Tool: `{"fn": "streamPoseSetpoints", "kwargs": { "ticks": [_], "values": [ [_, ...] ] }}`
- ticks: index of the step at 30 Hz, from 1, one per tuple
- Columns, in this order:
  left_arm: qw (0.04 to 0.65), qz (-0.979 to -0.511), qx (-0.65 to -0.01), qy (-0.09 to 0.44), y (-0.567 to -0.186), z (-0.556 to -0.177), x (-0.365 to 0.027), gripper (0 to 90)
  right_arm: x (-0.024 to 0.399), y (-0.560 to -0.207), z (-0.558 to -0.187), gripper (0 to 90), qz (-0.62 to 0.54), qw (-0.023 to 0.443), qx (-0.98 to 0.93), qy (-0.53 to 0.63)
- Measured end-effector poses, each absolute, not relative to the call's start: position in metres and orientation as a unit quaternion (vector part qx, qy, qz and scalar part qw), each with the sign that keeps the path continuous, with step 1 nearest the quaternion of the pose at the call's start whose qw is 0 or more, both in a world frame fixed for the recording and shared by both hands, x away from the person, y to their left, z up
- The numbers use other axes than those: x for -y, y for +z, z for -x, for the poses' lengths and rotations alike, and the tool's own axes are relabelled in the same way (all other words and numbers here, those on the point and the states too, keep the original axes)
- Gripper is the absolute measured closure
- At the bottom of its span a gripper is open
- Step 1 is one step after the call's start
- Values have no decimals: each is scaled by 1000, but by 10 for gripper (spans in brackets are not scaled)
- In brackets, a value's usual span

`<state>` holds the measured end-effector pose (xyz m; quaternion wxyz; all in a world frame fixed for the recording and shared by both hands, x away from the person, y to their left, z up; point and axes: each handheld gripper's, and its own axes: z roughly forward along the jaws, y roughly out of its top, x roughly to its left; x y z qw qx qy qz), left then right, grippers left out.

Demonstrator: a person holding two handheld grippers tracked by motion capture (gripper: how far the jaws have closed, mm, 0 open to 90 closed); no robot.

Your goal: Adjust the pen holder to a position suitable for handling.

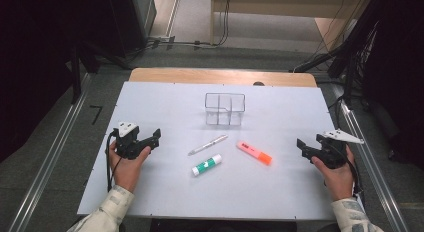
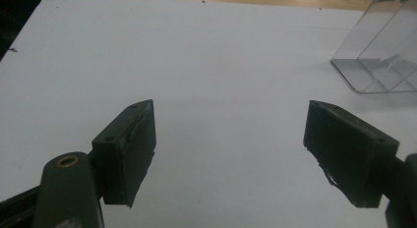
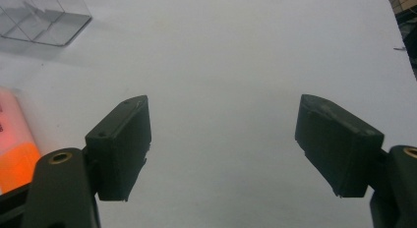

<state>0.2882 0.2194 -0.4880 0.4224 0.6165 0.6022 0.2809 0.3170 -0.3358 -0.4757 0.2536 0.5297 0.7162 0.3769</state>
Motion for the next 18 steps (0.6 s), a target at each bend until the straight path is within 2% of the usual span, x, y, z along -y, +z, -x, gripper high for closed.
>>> {"fn": "streamPoseSetpoints", "kwargs": {
  "ticks": [18],
  "values": [
    [426,-619,-601,271,-491,-292,-216,209,338,-479,-319,198,-535,248,-720,366]
  ]
}}
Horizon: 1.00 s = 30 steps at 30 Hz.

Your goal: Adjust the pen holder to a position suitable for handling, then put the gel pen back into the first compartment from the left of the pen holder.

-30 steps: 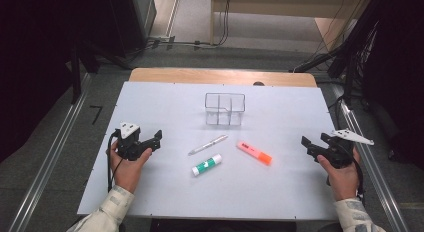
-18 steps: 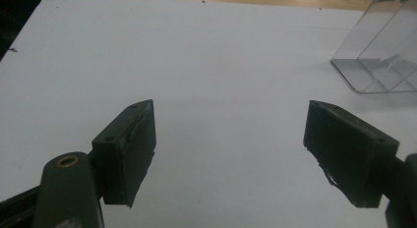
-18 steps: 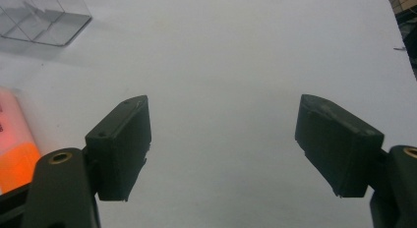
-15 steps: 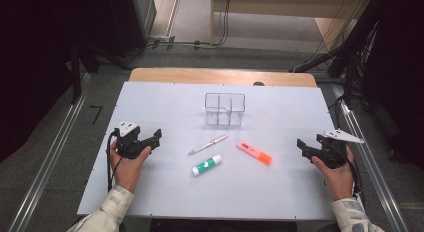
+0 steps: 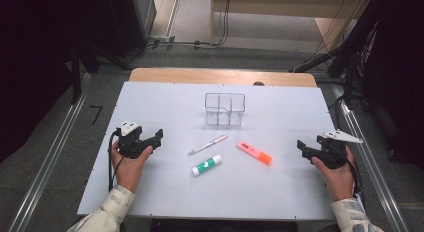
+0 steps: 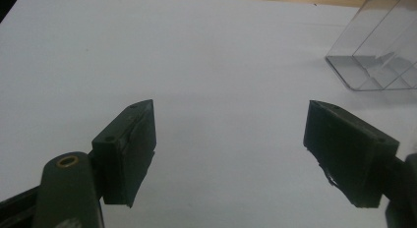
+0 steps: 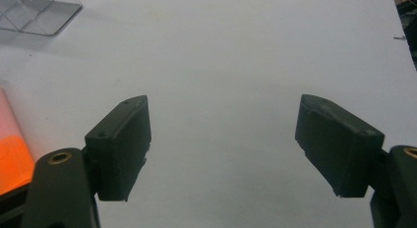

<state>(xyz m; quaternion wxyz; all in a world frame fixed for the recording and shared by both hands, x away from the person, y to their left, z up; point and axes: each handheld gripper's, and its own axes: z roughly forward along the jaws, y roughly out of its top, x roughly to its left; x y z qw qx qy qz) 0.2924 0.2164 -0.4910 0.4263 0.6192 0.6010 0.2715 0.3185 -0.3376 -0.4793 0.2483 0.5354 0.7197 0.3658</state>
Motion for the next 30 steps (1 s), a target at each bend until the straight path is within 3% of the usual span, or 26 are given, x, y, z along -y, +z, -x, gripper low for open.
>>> {"fn": "streamPoseSetpoints", "kwargs": {
  "ticks": [30],
  "values": [
    [424,-634,-587,269,-492,-290,-209,209,336,-479,-320,197,-535,247,-721,365]
  ]
}}
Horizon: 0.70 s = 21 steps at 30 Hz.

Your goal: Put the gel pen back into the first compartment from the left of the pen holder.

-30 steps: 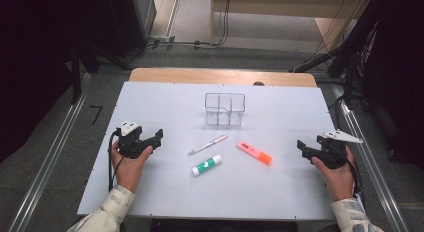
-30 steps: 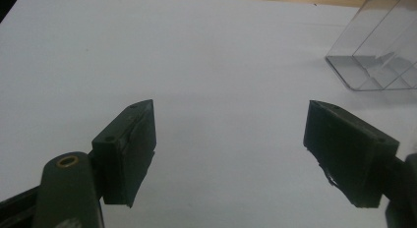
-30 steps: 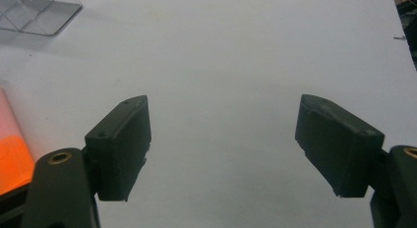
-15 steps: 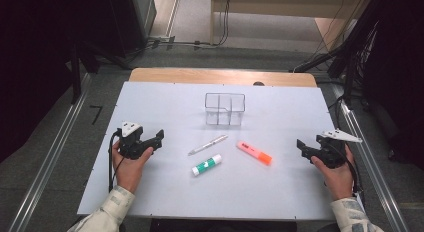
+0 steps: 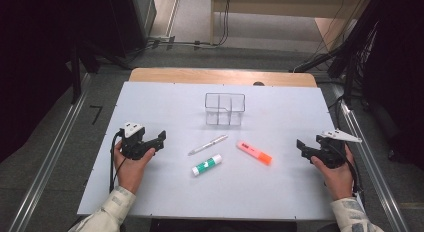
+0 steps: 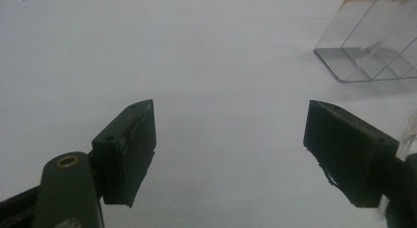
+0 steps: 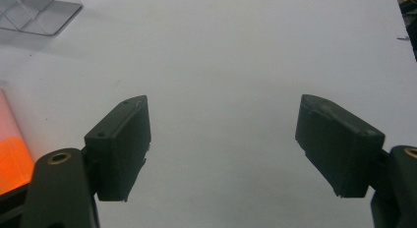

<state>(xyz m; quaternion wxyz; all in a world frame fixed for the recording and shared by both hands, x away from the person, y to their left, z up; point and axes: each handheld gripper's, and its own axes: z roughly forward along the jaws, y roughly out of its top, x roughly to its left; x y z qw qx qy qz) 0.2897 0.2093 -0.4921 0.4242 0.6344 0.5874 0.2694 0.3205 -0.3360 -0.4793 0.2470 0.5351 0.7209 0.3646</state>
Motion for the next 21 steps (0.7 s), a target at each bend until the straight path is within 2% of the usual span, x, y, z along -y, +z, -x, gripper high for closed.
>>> {"fn": "streamPoseSetpoints", "kwargs": {
  "ticks": [21],
  "values": [
    [418,-651,-573,269,-498,-293,-197,209,335,-480,-321,196,-536,247,-722,362]
  ]
}}
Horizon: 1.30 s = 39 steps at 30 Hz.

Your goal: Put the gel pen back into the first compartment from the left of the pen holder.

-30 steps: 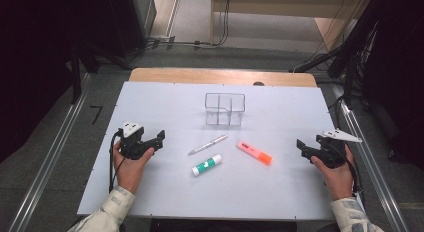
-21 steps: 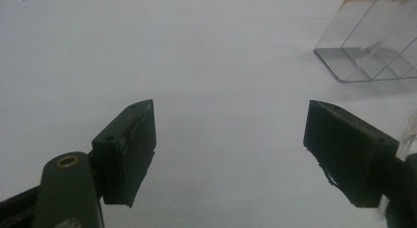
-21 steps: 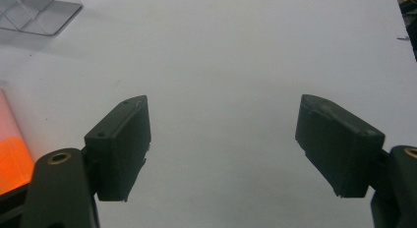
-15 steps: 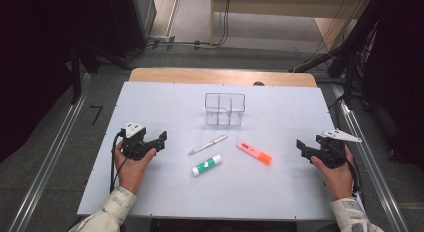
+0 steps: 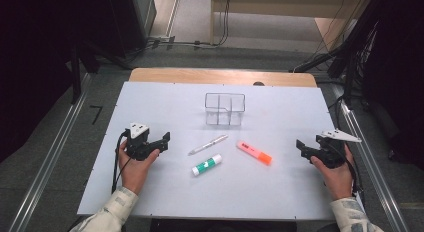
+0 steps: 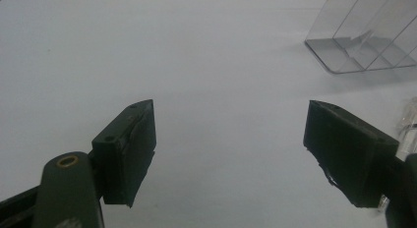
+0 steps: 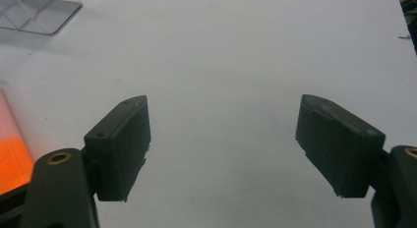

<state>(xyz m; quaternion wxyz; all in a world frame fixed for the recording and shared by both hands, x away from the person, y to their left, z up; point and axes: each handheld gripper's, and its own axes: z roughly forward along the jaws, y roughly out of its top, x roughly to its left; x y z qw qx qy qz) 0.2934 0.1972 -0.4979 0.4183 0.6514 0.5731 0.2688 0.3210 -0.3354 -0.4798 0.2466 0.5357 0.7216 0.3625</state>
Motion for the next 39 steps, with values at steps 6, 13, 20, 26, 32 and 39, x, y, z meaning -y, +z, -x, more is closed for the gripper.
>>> {"fn": "streamPoseSetpoints", "kwargs": {
  "ticks": [6,13,20,26,32,39],
  "values": [
    [414,-661,-566,268,-500,-295,-192,216,335,-480,-321,195,-537,247,-722,360],
    [412,-669,-558,266,-502,-296,-187,216,335,-480,-321,195,-537,247,-722,360],
    [402,-685,-544,270,-505,-299,-178,216,334,-480,-322,195,-536,246,-724,359],
    [403,-690,-538,268,-505,-299,-174,216,334,-481,-322,194,-535,246,-724,358],
    [411,-699,-524,260,-504,-298,-167,216,334,-481,-322,194,-535,246,-724,358],
    [414,-709,-513,249,-507,-298,-160,217,333,-481,-322,194,-536,245,-724,358]
  ]
}}
